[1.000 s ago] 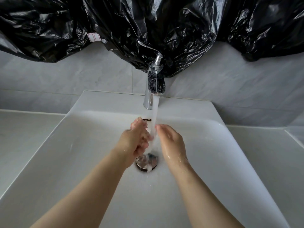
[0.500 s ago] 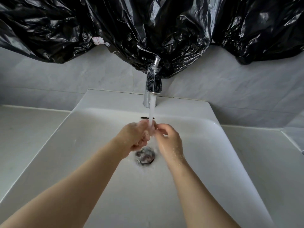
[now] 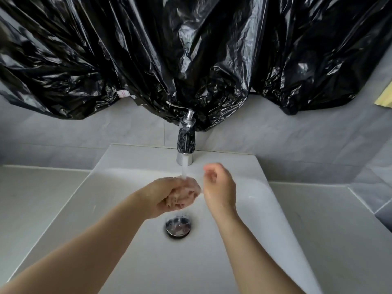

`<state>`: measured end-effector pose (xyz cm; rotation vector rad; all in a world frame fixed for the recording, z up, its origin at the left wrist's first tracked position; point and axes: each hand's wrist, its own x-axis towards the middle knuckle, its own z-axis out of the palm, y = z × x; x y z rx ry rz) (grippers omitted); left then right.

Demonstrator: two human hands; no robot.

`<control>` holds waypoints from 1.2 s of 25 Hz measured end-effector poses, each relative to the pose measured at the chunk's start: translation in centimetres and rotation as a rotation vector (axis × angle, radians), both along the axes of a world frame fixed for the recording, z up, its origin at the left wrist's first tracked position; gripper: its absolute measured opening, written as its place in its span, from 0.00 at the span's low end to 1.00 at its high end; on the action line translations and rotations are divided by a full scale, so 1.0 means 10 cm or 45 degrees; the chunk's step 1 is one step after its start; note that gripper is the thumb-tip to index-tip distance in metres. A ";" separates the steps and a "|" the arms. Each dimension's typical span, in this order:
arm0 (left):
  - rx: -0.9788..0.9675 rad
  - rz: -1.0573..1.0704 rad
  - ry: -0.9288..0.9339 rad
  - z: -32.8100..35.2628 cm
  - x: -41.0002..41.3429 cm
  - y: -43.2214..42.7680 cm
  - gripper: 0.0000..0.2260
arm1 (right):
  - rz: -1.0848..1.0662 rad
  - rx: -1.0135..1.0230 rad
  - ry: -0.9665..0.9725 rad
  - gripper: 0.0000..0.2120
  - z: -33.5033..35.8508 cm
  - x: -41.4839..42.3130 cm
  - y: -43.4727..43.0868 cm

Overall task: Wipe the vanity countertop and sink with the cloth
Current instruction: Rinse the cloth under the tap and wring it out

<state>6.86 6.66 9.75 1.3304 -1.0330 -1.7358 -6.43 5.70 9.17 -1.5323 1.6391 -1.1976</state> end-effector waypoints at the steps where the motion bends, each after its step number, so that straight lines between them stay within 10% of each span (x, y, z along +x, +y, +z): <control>1: -0.016 -0.065 0.012 0.02 0.01 -0.01 0.07 | -0.005 -0.133 -0.005 0.11 0.15 0.03 -0.04; 5: -0.210 -0.055 -0.492 0.15 0.02 -0.08 0.07 | 0.349 -0.516 0.218 0.21 0.73 0.28 -0.38; 12: -0.167 0.066 -0.383 0.29 0.36 0.00 0.13 | 0.550 -0.472 0.935 0.28 0.66 0.47 -0.41; 16: -0.151 0.022 -0.332 0.42 0.45 0.10 0.15 | 0.323 -0.795 0.535 0.19 0.38 0.35 -0.03; 21: -0.251 -0.164 -0.495 0.51 0.28 0.36 0.13 | 0.557 0.334 -0.215 0.09 0.18 0.15 0.37; 24: -0.355 -0.364 -0.945 0.34 0.11 0.45 0.12 | 0.503 0.387 -0.386 0.06 0.19 0.05 0.47; 27: -0.183 -0.236 -1.022 0.22 0.07 0.41 0.08 | 0.511 0.088 -0.050 0.16 0.07 -0.06 0.62; 30: 0.088 -0.312 -0.684 0.23 0.03 0.44 0.06 | 0.765 -0.461 0.921 0.31 -0.11 -0.12 0.71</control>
